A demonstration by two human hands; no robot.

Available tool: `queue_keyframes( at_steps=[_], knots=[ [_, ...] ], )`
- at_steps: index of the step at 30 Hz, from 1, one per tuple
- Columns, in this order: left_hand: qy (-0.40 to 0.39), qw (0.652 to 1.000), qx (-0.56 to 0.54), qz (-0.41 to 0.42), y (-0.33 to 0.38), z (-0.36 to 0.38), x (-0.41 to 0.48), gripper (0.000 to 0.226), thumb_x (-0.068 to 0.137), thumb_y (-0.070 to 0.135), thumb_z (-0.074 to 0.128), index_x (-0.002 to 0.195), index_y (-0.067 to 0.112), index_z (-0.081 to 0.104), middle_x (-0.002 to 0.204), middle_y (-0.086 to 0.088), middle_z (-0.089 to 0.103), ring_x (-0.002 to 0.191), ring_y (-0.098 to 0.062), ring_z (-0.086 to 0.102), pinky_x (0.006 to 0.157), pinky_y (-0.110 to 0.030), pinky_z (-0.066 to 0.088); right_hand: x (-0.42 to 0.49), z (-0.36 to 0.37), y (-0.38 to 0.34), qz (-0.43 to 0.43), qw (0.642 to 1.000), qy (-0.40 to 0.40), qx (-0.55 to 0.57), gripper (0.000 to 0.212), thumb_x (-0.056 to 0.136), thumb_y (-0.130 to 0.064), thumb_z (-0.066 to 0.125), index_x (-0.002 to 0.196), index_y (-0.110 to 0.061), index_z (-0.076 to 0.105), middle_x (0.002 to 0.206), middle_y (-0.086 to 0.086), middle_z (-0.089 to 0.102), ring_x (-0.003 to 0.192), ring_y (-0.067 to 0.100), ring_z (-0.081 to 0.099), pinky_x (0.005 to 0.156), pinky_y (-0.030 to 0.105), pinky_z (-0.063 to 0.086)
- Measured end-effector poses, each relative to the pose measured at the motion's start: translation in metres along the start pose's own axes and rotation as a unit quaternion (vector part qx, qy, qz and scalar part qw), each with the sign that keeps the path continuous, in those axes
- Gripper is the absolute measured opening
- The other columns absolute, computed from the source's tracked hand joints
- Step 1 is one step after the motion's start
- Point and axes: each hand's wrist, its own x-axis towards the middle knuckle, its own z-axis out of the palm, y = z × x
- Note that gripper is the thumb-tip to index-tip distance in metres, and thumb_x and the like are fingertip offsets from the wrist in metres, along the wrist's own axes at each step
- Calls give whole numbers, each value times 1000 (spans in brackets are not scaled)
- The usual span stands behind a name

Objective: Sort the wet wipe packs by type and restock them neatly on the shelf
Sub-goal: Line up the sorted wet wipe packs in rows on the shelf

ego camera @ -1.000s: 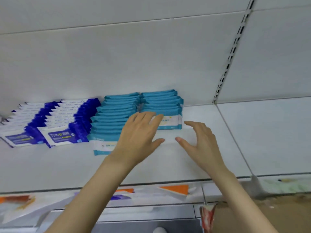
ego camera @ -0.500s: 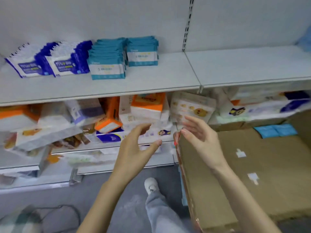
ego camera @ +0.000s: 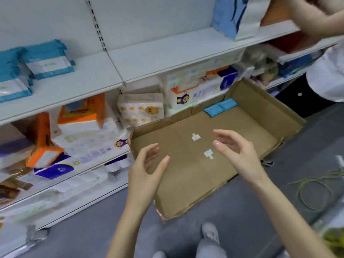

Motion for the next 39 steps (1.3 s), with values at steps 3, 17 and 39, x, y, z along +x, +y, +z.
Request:
queue_keyframes(
  at_steps=[3,17,39],
  knots=[
    [0,1000,-2,-21,-7,55,12,31,81,20,71,109,26,62,113,7,66,109,-3,61,98,-28,46,13,-57,24,21,999,32,-8,25,85,-16,68,109,-25,66,110,-4,66,99,2,62,87,14,47],
    [72,982,-50,-168,-70,334,85,27,84,14,69,108,20,61,111,3,65,100,-6,63,86,-25,50,179,-256,200,178,981,-71,-30,20,86,-18,67,106,-22,66,109,-1,65,99,7,62,85,20,50],
    [-116,906,408,12,-256,449,438,58,93,36,56,140,6,43,136,-13,50,125,-29,46,105,-25,28,584,-188,422,56,934,-219,-277,51,81,-25,74,129,-21,58,134,-1,54,124,14,49,105,24,37]
  ],
)
